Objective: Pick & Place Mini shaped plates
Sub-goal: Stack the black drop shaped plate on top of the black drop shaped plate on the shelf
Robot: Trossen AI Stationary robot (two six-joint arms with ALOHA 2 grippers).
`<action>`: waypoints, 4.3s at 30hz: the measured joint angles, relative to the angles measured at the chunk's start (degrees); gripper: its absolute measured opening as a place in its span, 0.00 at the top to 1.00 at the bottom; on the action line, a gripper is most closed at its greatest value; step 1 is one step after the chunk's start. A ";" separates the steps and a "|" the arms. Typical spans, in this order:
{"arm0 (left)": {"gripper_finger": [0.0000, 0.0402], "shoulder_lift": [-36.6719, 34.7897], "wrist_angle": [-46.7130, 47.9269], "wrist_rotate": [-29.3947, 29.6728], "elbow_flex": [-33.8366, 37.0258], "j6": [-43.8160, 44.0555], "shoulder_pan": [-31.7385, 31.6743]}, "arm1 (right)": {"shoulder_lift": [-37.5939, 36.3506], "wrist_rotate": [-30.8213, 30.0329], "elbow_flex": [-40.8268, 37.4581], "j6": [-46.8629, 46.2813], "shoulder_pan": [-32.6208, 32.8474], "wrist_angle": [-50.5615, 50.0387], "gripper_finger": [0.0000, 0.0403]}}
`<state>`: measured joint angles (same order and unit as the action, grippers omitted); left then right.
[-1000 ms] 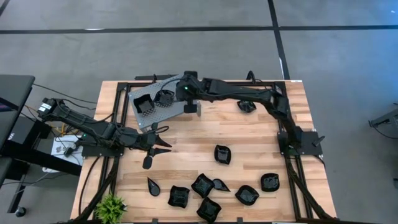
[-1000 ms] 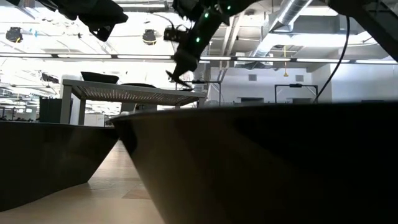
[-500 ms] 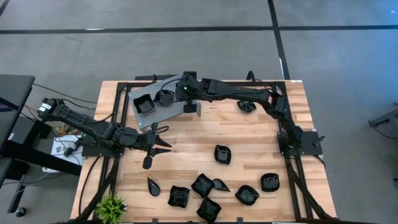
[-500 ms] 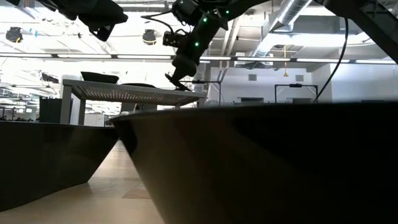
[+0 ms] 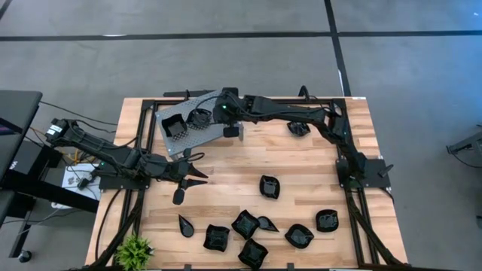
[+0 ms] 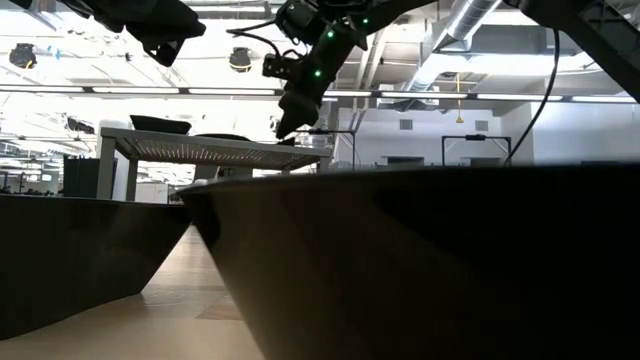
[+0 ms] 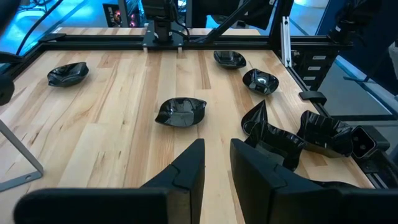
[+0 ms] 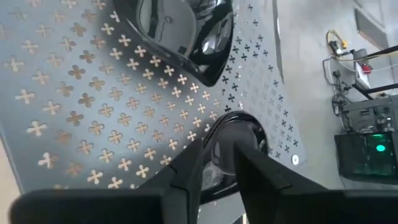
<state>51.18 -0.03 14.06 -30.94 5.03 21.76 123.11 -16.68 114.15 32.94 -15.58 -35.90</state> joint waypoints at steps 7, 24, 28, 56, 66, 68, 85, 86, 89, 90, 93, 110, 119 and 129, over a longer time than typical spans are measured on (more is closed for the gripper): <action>0.81 0.00 -0.02 0.00 0.00 0.01 0.00 | -0.52 -7.10 3.61 -0.11 3.65 -3.65 0.76; 0.81 0.00 -0.02 0.00 0.00 3.35 0.00 | -4.21 -18.30 19.38 -16.48 19.42 -35.04 0.76; 0.81 0.00 -0.02 0.00 -0.02 3.44 0.00 | -6.55 -19.18 19.37 -30.16 22.42 -47.61 0.76; 0.81 2.82 -1.34 -4.82 -0.07 6.43 2.60 | -18.61 11.42 -26.04 -54.67 37.78 -30.71 0.76; 0.81 2.82 -1.33 -4.68 -0.07 6.43 2.58 | -41.06 10.02 -58.79 -81.10 38.65 6.77 0.76; 0.81 2.82 -1.34 -4.68 -0.07 6.41 2.58 | -40.99 12.36 -62.07 -83.61 39.01 14.75 0.76; 0.81 2.81 -1.52 -4.68 -0.07 5.46 2.58 | -18.80 21.42 -50.43 -86.60 40.66 10.39 0.82; 0.81 2.80 -1.55 -4.68 -0.07 5.45 2.58 | -17.94 21.42 -49.70 -86.61 40.64 9.66 0.82; 0.81 2.82 -1.76 -4.68 -0.04 5.37 2.58 | -16.12 21.46 -47.59 -86.61 40.59 7.65 0.82; 0.81 2.82 -1.79 -4.68 -0.04 5.32 2.58 | -15.86 21.51 -47.12 -86.59 40.59 7.18 0.82; 0.81 2.82 -1.94 -4.68 -0.02 5.30 2.58 | -15.06 21.48 -46.56 -86.58 40.64 7.02 0.82; 0.81 2.82 -2.14 -4.70 -0.02 5.32 2.58 | -14.99 20.04 -47.21 -86.43 40.64 5.85 0.83; 0.81 2.82 -2.16 -4.70 -0.02 5.32 2.58 | -15.08 18.75 -48.98 -85.77 41.05 7.60 0.83; 0.81 2.82 -2.16 -4.70 -0.02 5.54 2.58 | -14.98 18.87 -48.91 -81.77 40.51 7.81 0.99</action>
<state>54.00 -2.20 9.37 -30.96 10.57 24.34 108.12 2.18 65.24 -48.83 24.93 -28.09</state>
